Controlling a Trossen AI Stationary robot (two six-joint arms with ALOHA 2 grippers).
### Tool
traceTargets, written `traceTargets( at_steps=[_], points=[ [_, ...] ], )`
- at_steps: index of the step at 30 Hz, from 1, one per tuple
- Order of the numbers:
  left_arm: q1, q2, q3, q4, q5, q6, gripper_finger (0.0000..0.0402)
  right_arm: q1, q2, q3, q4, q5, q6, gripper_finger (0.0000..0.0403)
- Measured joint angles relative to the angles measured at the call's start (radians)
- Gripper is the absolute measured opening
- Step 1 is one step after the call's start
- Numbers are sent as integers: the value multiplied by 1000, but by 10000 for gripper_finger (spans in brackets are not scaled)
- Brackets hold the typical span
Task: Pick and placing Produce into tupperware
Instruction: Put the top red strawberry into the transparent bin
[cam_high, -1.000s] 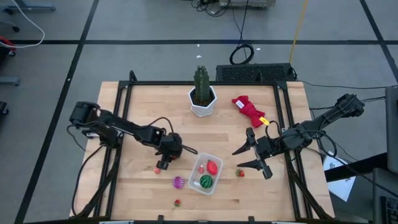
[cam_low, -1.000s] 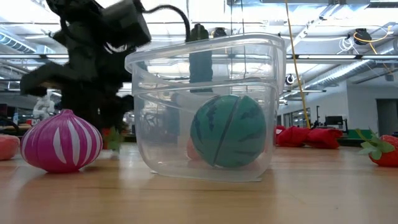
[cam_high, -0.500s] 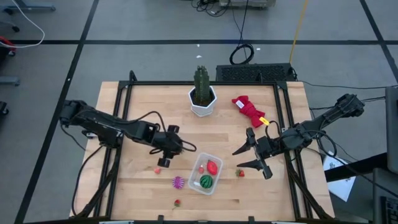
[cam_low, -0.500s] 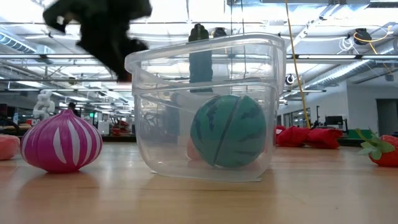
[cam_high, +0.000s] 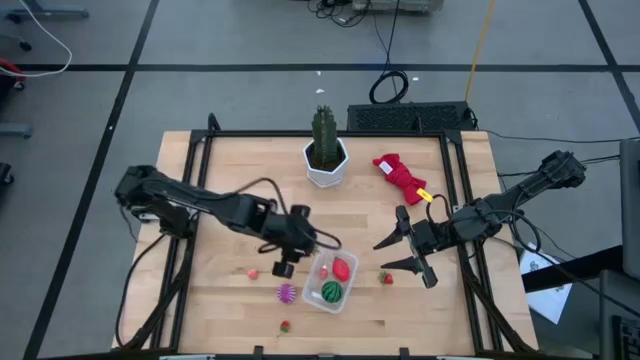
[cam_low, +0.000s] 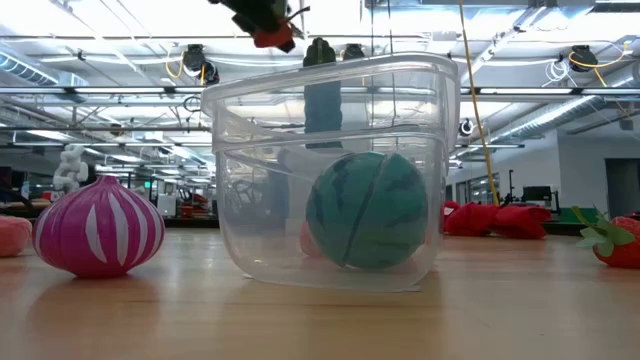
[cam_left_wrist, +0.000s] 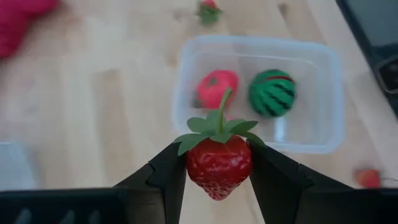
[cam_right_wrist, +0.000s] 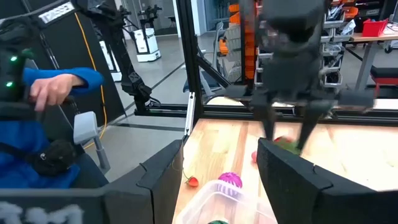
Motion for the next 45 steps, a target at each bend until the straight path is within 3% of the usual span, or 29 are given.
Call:
traceTargets(
  at_steps=[9, 14, 22, 30, 45],
  points=[
    [-65, 255, 237, -120, 18, 1, 159, 0, -1, 0, -19, 0, 44, 196],
    [-90, 324, 303, -131, 18, -2, 159, 0, -16, 0, -59, 0, 54, 196],
    [-109, 392, 302, -128, 16, -46, 159, 0, -56, 0, -58, 5, -13, 196],
    [-107, 419, 300, -91, -8, -35, 159, 0, -107, 0, -48, 126, -98, 196],
    [-65, 423, 261, -69, -9, -39, 159, -2, -126, 0, -44, 127, -124, 196]
  ],
)
